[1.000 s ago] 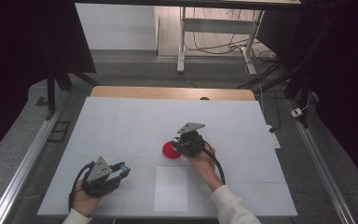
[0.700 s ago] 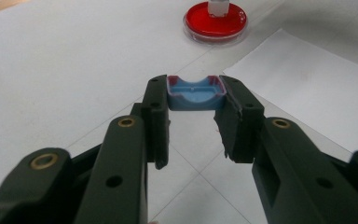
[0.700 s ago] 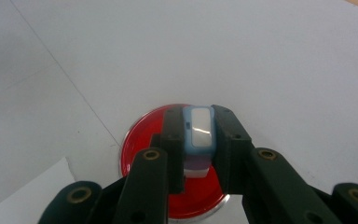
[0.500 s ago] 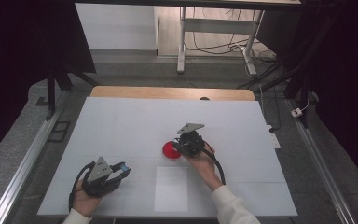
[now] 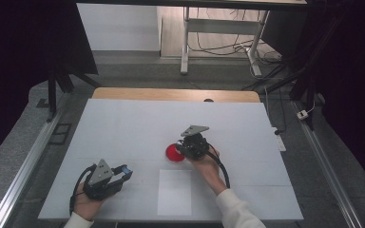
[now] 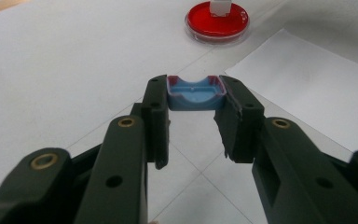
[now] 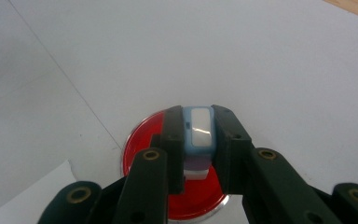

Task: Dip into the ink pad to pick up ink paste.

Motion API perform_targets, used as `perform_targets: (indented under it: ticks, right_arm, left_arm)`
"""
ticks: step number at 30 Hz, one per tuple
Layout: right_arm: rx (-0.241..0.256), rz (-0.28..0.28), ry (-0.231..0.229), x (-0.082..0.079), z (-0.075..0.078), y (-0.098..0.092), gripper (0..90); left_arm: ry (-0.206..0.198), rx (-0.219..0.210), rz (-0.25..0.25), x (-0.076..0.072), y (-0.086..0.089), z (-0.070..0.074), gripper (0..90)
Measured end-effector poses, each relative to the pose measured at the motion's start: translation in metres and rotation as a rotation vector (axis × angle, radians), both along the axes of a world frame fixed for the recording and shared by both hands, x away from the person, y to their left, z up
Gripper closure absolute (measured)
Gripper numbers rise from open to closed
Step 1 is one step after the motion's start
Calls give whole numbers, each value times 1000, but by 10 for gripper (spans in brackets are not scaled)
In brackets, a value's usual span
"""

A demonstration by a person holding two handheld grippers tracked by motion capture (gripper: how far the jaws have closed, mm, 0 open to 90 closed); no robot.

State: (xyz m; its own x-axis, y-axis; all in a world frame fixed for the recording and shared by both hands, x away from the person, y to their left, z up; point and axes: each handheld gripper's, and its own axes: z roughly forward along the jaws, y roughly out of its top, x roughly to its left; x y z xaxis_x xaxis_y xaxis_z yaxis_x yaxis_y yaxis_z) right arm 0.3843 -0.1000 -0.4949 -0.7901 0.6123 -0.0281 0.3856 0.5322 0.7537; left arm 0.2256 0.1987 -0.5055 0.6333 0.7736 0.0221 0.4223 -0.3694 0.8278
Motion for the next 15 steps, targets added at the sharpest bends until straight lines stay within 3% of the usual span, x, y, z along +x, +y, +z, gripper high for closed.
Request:
perform_targets:
  ticks: [7,15]
  right_arm:
    - [0,-6,2,0,1,-1,750]
    - [48,-9,-12,-2,8,-5,750]
  left_arm:
    - [1,0,-1,0,0,0,654]
    - [0,-1,0,0,0,0,654]
